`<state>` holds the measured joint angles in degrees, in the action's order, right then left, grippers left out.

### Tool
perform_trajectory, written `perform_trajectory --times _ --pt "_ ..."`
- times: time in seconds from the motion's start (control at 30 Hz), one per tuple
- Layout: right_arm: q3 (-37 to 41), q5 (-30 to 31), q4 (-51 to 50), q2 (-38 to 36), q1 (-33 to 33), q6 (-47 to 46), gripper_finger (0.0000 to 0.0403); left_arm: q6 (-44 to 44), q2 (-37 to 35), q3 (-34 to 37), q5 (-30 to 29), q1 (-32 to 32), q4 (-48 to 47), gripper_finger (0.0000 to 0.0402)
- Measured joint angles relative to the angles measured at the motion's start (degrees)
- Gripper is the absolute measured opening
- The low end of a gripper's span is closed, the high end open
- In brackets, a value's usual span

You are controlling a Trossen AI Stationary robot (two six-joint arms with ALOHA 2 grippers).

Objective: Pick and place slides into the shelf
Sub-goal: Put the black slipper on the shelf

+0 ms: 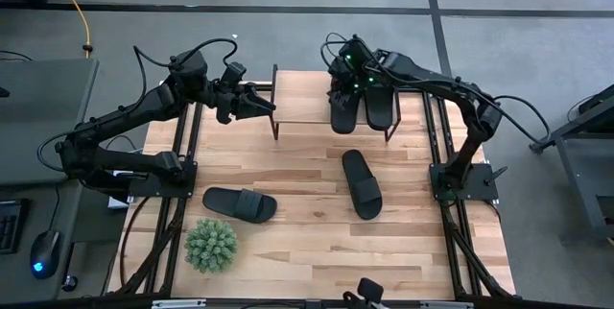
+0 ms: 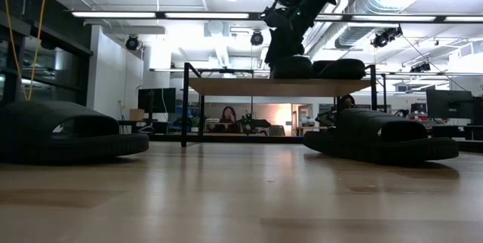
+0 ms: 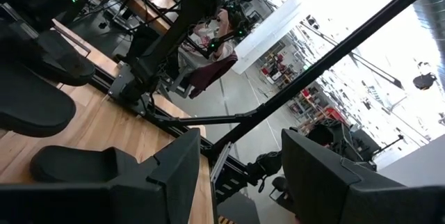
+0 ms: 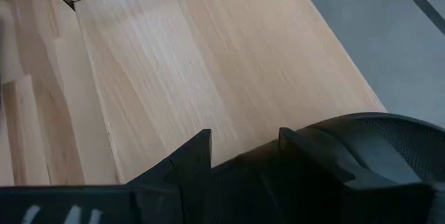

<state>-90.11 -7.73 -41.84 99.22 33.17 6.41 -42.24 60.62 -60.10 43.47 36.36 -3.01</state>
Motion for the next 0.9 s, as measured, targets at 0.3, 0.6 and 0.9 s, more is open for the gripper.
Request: perform_trajectory --times 0.3,0.6,0.9 --pt "-5.7 3.8 -7.2 0.1 0.2 1.5 0.016 0.4 0.0 0.0 0.0 0.0 0.0 0.0186" --pt "-11.5 3.6 -12.9 0.0 0.2 2.8 0.016 0.4 0.0 0.0 0.0 0.0 0.0 0.0186" --pt "-11.7 -7.2 -12.9 0.4 -2.0 5.4 0.016 0.4 0.0 0.0 0.0 0.0 0.0 0.0186"
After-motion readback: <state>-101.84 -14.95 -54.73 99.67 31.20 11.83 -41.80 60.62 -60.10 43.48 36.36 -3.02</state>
